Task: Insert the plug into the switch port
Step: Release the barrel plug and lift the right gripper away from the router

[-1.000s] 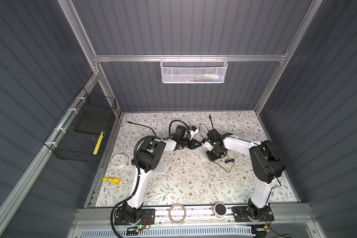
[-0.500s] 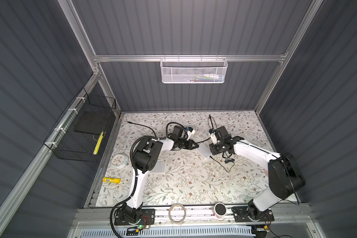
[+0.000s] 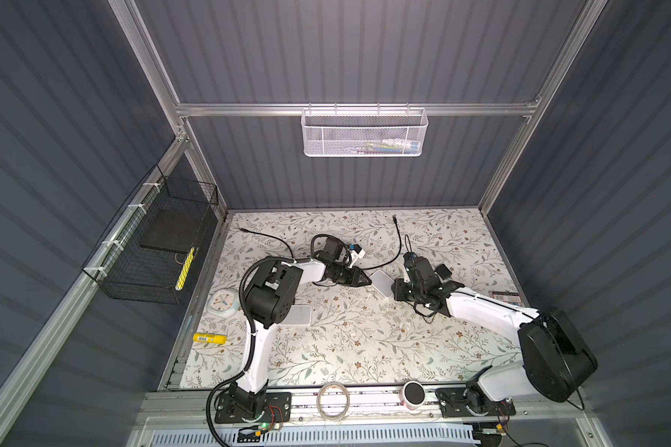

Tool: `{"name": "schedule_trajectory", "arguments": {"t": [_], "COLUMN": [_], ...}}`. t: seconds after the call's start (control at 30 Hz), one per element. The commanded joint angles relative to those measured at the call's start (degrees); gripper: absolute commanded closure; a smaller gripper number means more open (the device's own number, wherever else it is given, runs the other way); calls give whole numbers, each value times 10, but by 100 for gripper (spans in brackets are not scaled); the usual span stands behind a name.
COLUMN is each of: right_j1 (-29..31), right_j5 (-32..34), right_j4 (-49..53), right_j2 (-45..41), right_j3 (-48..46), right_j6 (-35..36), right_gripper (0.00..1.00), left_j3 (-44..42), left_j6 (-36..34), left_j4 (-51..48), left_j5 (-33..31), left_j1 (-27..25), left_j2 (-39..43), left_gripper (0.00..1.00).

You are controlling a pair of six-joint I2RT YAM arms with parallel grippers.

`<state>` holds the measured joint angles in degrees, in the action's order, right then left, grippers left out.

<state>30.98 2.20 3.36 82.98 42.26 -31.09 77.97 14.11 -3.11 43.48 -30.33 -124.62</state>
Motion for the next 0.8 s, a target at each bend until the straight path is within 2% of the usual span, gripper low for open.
{"name": "schedule_trajectory", "arguments": {"t": [0.0, 0.17, 0.3, 0.47, 0.77], "right_j1": [8, 10, 9, 6, -3], "right_j5": [17, -25, -18, -23, -31], "right_j4": [-73, -97, -121, -158, -230], "right_j2": [-2, 15, 21, 47, 101], "right_j3": [-28, -42, -70, -83, -96], "right_j6": [-92, -120, -149, -176, -210], "right_gripper": [69, 69, 69, 68, 67], "left_j3": [24, 57, 66, 100, 137], "left_j6": [-27, -23, -25, -33, -36], "left_j4": [-62, -66, -71, -93, -102], "left_j5": [-3, -13, -28, -32, -29], "left_j1": [-6, -10, -10, -10, -21], "left_j2": [8, 6, 17, -4, -52], "left_gripper": [66, 67, 66, 57, 50]}}
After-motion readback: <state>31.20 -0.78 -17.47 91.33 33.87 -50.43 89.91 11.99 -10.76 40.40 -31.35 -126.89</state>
